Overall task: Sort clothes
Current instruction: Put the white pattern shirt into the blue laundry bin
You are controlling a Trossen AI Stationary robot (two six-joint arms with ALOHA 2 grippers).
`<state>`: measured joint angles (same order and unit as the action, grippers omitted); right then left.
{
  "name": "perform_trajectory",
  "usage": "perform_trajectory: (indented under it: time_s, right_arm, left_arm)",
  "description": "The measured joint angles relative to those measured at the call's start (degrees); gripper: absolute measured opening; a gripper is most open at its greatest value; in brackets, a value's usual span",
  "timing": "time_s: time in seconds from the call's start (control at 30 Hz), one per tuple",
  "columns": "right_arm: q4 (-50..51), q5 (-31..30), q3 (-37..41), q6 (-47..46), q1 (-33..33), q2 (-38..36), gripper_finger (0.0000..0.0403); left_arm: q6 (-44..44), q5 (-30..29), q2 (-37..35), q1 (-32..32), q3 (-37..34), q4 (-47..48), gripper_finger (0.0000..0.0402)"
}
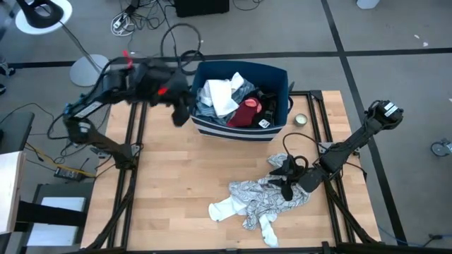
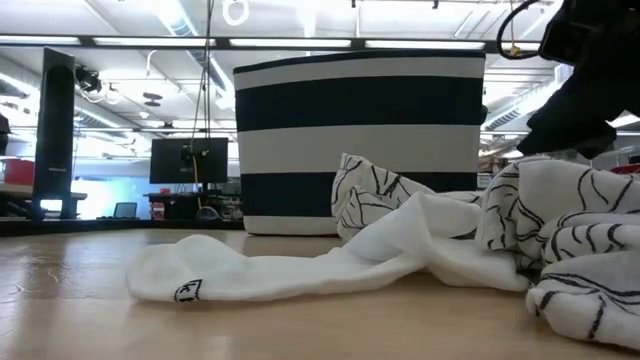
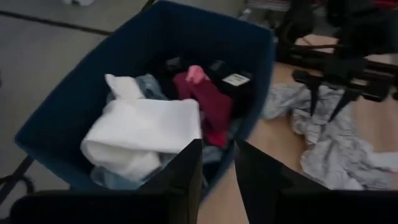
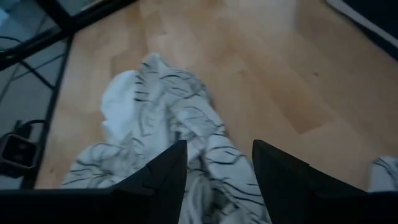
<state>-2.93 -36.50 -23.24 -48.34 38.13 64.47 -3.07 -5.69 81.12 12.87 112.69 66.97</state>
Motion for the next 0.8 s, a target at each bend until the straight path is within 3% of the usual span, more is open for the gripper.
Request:
perform_trajectory:
  time_s: [0.23,0.47,0.6,0.8]
  right_arm:
    - [2.69,1.74,-3.65,3.82,0.00,0.00,0.0182]
    - [33.95,4.49,-16.44,-4.14,1.34,0.00,0.0165]
    - [46.61,7.31,-20.88,-10.93,2.81,-0.04,0.0153]
    - [46.51,12.48,-17.35,-16.33,3.93,0.70,0.0152]
  left_arm:
    - [-5.11,-1.63,-14.46,-9.96,-24.90,-16.04,0.0099]
    - [-12.59,-1.84,-27.36,-19.08,-52.09,-36.45,0.0099]
    - [-16.31,-2.13,-31.33,-23.28,-64.13,-49.65,0.0099]
    - [-18.43,-3.26,-32.04,-27.48,-77.12,-66.15,0.0099]
